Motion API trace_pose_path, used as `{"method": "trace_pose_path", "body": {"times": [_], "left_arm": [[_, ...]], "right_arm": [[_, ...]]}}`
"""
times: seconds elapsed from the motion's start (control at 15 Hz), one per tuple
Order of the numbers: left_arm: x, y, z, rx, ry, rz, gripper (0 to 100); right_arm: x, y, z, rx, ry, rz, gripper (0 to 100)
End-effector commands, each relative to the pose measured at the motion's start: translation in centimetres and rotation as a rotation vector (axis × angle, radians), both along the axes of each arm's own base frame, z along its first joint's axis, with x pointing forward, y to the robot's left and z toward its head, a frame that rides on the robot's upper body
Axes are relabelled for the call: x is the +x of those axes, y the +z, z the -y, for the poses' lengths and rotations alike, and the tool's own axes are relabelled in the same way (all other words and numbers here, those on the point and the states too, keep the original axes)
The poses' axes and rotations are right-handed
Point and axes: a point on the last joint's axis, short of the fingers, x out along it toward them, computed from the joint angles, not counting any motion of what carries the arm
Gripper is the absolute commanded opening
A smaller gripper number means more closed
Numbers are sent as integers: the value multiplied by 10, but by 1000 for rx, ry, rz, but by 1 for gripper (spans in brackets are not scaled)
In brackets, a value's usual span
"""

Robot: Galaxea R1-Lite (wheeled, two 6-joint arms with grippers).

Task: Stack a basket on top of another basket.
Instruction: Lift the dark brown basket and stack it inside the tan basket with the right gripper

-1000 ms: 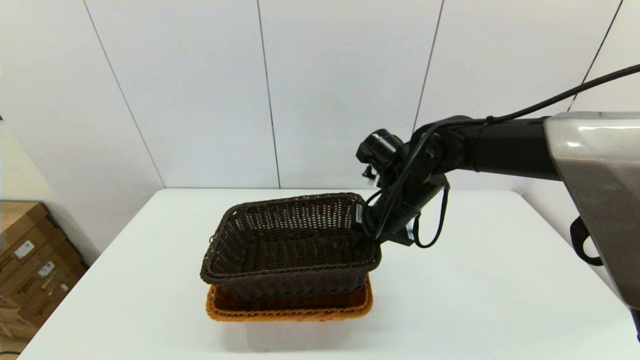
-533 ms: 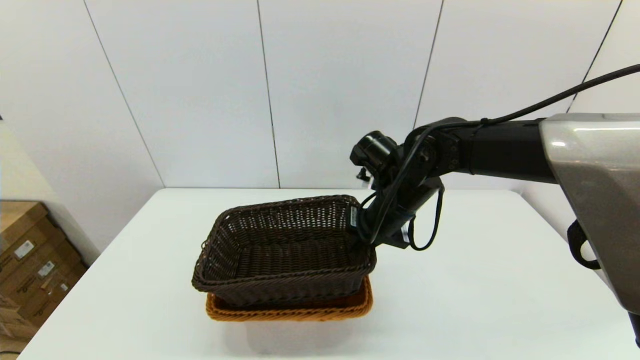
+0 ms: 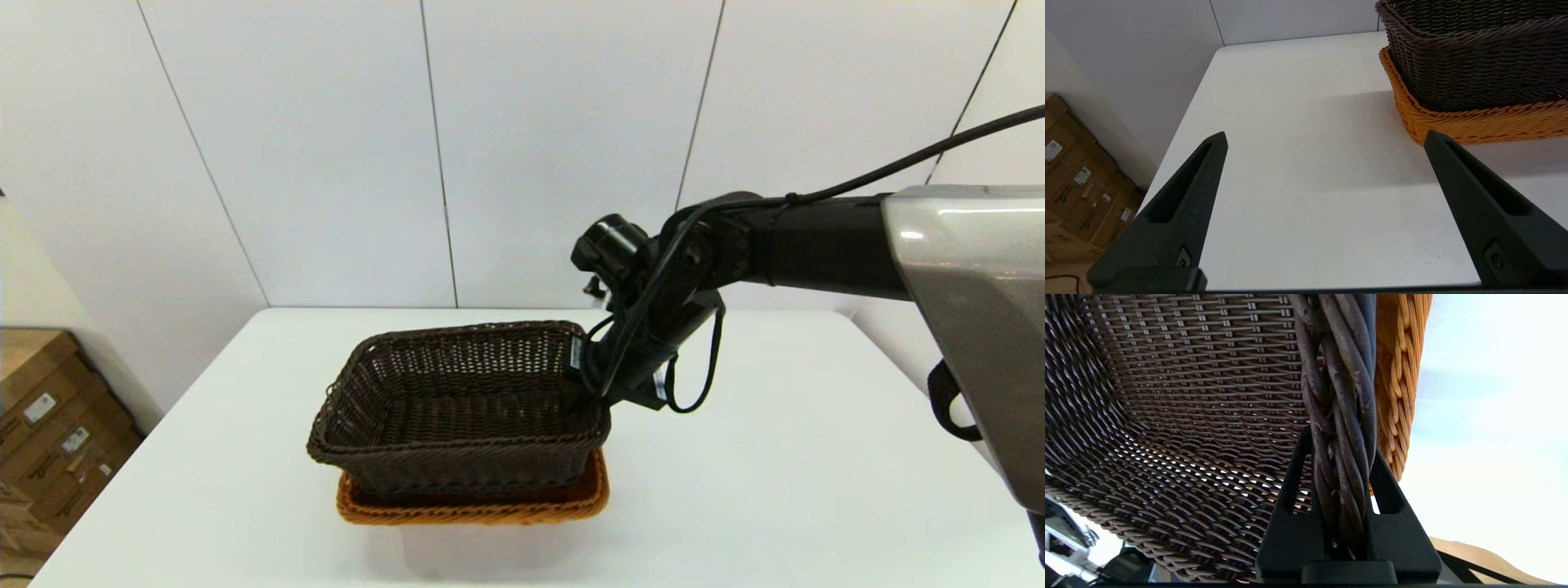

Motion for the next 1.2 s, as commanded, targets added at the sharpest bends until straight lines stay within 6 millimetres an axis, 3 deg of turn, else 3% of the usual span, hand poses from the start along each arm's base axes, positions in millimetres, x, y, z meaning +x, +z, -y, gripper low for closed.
{"method": "trace_pose_path", "body": {"times": [0.07,1.2], "left_arm": [[0,0,0,0,0,-1,100],[0,0,0,0,0,-1,100]], "right_arm": [[-1,1,1,3,-6,-8,0],[2,-10,-2,5,-12,-45,0]]}}
